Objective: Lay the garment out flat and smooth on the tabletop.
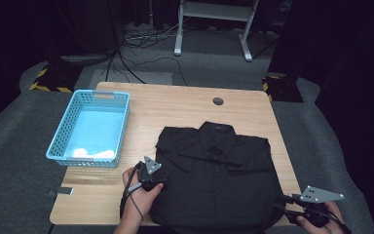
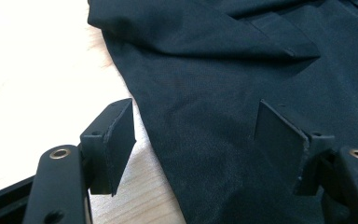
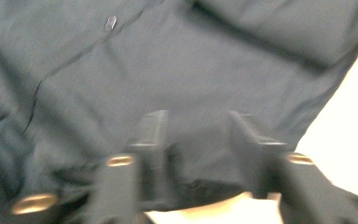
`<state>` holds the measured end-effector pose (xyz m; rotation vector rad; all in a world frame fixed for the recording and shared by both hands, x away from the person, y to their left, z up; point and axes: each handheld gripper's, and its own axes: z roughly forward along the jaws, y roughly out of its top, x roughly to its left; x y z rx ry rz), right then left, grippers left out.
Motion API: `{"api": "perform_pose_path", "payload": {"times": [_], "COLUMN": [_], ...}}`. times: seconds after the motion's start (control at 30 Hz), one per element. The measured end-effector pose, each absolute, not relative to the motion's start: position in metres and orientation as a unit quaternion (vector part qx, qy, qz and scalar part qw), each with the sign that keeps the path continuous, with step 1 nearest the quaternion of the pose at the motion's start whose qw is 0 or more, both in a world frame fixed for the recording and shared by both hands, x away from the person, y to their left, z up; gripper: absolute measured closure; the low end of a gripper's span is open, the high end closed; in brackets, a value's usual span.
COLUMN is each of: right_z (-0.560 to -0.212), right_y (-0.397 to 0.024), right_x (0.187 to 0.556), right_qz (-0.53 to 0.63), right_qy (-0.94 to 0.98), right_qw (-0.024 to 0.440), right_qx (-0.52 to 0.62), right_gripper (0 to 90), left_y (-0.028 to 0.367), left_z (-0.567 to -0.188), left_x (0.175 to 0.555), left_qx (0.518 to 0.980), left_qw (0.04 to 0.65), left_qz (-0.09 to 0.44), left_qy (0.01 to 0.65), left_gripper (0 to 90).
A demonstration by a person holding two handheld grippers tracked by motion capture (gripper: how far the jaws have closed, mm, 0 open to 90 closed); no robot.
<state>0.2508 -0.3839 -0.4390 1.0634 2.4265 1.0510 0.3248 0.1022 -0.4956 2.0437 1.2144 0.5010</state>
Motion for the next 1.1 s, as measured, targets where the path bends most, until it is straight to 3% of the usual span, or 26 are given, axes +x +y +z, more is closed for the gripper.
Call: {"api": "perform_pose_path", "payload": {"times": [0.2, 0.5, 0.63, 0.77, 0.93, 1.1], "right_z": [-0.428, -0.445, -0.46, -0.473, -0.485, -0.487], "right_y": [-0.389, -0.398, -0.398, -0.398, -0.397, -0.399], "right_x": [0.266, 0.305, 0.32, 0.33, 0.336, 0.333], "right_qz": [0.401, 0.356, 0.342, 0.326, 0.294, 0.296], "right_qy": [0.808, 0.801, 0.802, 0.809, 0.831, 0.827], "right_qw": [0.177, 0.226, 0.214, 0.198, 0.184, 0.186], "right_qx": [0.395, 0.425, 0.441, 0.446, 0.434, 0.439], "right_gripper": [40.4, 36.6, 37.3, 41.4, 48.8, 48.5], "left_y": [0.104, 0.115, 0.118, 0.116, 0.112, 0.115], "left_z": [-0.495, -0.5, -0.503, -0.501, -0.497, -0.497], "left_x": [0.324, 0.326, 0.327, 0.326, 0.323, 0.322], "left_qx": [0.785, 0.779, 0.774, 0.782, 0.797, 0.799], "left_qw": [0.349, 0.333, 0.335, 0.339, 0.335, 0.335], "left_qz": [0.196, 0.212, 0.211, 0.201, 0.189, 0.186], "left_qy": [0.473, 0.487, 0.493, 0.483, 0.466, 0.464], "left_gripper": [28.9, 28.8, 28.6, 39.0, 63.9, 65.9]}}
